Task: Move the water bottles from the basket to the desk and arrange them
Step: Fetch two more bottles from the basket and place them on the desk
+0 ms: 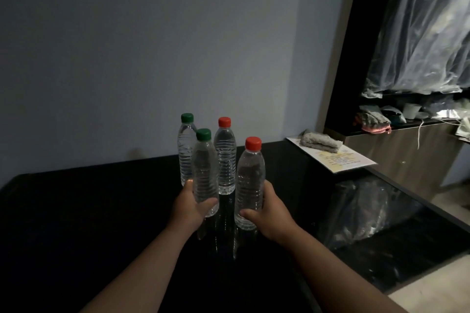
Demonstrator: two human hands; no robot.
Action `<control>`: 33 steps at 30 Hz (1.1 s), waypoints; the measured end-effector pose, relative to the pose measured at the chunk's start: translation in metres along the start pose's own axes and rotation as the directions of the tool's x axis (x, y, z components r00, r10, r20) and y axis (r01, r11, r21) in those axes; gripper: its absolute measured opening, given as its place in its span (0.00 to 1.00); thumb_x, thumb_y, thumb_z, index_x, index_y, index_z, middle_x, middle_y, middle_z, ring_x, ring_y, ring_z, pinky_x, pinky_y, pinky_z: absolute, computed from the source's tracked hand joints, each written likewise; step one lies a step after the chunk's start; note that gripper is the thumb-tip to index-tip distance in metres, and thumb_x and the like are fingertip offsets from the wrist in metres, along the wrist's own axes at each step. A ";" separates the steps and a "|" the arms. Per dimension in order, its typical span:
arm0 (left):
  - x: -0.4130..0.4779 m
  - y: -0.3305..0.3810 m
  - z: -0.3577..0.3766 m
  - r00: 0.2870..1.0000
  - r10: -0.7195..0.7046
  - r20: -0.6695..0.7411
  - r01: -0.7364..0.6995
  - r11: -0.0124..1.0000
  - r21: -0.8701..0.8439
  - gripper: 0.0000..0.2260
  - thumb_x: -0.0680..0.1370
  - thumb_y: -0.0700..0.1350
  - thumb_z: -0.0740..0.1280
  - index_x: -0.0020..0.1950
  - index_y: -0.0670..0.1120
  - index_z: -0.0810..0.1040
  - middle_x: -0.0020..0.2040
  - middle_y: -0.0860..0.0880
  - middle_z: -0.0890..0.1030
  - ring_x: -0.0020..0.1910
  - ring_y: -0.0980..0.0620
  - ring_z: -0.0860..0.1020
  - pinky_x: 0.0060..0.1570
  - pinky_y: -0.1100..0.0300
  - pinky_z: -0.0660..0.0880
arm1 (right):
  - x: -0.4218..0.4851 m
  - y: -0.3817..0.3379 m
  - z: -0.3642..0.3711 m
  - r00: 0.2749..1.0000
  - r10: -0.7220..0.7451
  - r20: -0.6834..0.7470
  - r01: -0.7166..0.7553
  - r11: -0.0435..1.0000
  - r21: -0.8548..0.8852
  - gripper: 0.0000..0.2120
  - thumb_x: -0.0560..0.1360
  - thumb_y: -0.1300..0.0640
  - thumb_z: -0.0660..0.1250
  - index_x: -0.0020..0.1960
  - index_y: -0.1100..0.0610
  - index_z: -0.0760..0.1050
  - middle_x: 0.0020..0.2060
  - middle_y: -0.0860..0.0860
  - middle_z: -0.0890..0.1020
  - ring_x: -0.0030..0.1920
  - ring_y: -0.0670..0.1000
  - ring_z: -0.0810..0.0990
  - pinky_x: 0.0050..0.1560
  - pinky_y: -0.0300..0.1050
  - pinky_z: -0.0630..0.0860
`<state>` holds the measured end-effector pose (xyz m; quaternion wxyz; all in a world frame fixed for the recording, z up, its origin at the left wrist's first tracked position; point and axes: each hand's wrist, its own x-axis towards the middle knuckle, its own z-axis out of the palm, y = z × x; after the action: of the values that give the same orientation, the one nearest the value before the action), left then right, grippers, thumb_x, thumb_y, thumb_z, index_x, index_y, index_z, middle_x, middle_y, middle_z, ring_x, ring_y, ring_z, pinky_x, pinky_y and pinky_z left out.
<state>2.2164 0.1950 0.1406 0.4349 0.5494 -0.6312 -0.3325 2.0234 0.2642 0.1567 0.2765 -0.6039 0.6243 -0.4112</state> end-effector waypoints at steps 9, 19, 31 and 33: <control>-0.034 -0.009 0.000 0.992 -0.122 -0.018 0.123 0.980 0.155 0.37 0.69 0.59 0.73 0.73 0.48 0.63 0.69 0.45 0.70 0.66 0.46 0.72 0.62 0.47 0.74 | -0.001 0.003 0.003 1.000 0.013 -0.012 -0.014 0.998 -0.059 0.28 0.68 0.49 0.76 0.62 0.42 0.65 0.55 0.41 0.78 0.54 0.40 0.78 0.55 0.41 0.77; -0.160 -0.006 -0.038 0.936 -0.048 0.350 -0.215 0.710 0.671 0.35 0.75 0.70 0.51 0.78 0.54 0.53 0.80 0.53 0.49 0.78 0.54 0.46 0.74 0.56 0.40 | -0.110 0.049 -0.011 0.974 -0.054 0.218 0.188 0.727 -0.660 0.41 0.69 0.25 0.42 0.75 0.45 0.62 0.75 0.49 0.63 0.76 0.49 0.58 0.76 0.46 0.49; -0.158 -0.012 -0.037 0.955 0.033 0.294 -0.228 0.717 0.658 0.30 0.75 0.66 0.60 0.74 0.53 0.65 0.77 0.53 0.60 0.76 0.54 0.56 0.74 0.58 0.49 | -0.109 0.044 -0.013 0.972 -0.102 0.210 0.218 0.716 -0.663 0.28 0.77 0.37 0.59 0.72 0.49 0.67 0.74 0.49 0.67 0.74 0.48 0.62 0.74 0.44 0.54; -0.157 -0.009 -0.035 0.958 0.021 0.287 -0.219 0.700 0.680 0.30 0.75 0.66 0.60 0.74 0.54 0.65 0.77 0.54 0.60 0.75 0.55 0.57 0.73 0.58 0.51 | -0.108 0.046 -0.014 0.970 -0.112 0.216 0.229 0.715 -0.660 0.28 0.76 0.36 0.59 0.72 0.49 0.68 0.73 0.49 0.68 0.74 0.48 0.62 0.72 0.42 0.55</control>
<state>2.2547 0.3503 0.1179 0.1274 0.5829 -0.7956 -0.1052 2.0003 0.3691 0.1085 0.0463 -0.7490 0.6485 -0.1281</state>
